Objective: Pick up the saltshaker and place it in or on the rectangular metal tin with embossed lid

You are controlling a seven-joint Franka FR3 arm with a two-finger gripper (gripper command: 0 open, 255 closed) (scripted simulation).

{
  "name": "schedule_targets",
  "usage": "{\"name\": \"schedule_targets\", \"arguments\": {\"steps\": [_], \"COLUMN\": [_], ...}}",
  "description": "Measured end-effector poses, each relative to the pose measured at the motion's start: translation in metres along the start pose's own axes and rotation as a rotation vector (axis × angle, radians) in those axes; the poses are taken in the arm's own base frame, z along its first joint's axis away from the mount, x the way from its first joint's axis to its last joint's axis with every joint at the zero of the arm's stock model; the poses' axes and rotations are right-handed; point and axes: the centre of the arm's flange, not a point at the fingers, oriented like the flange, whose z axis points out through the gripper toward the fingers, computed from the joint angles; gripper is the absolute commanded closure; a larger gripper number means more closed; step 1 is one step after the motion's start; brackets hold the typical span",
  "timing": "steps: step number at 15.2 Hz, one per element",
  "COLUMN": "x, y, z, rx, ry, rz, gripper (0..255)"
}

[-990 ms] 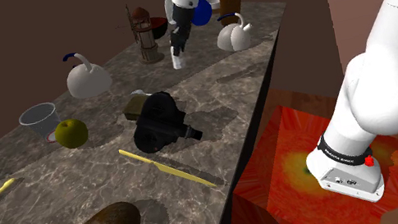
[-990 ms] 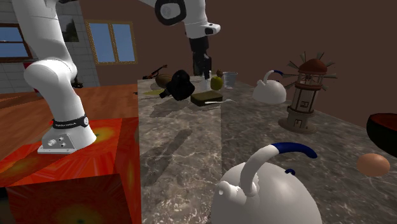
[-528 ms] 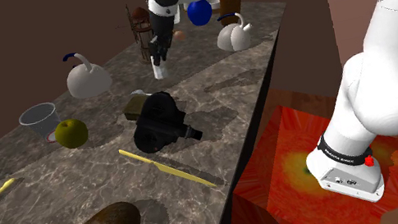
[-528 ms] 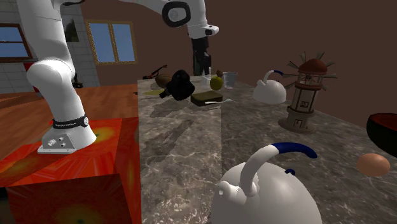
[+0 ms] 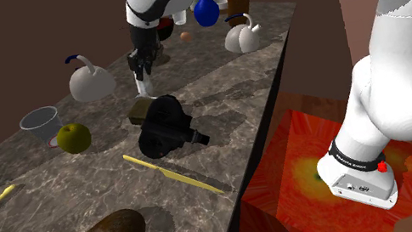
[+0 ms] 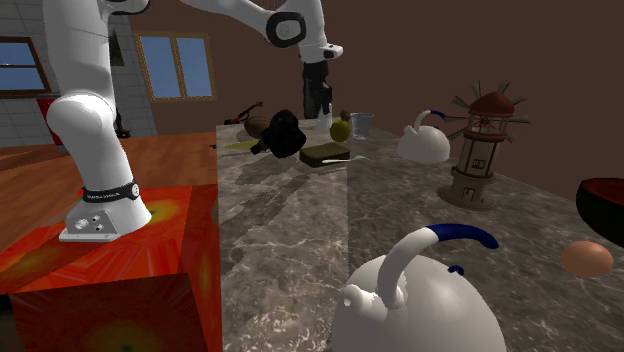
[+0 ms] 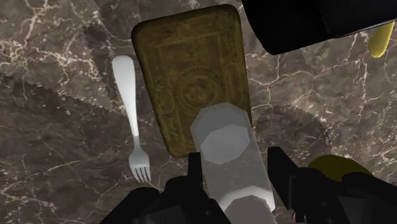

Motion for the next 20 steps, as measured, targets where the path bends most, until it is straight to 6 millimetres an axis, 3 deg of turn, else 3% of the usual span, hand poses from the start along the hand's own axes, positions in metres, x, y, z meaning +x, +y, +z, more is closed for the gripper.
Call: {"name": "schedule_targets", "arguments": {"steps": [14, 20], "x": [-0.015, -0.017], "y": [0.006, 0.006], "z": [0.068, 0.075], "rx": [0.0, 0.0], "ry": [0.0, 0.0], "rz": [0.001, 0.001], "gripper": [255, 255]}}
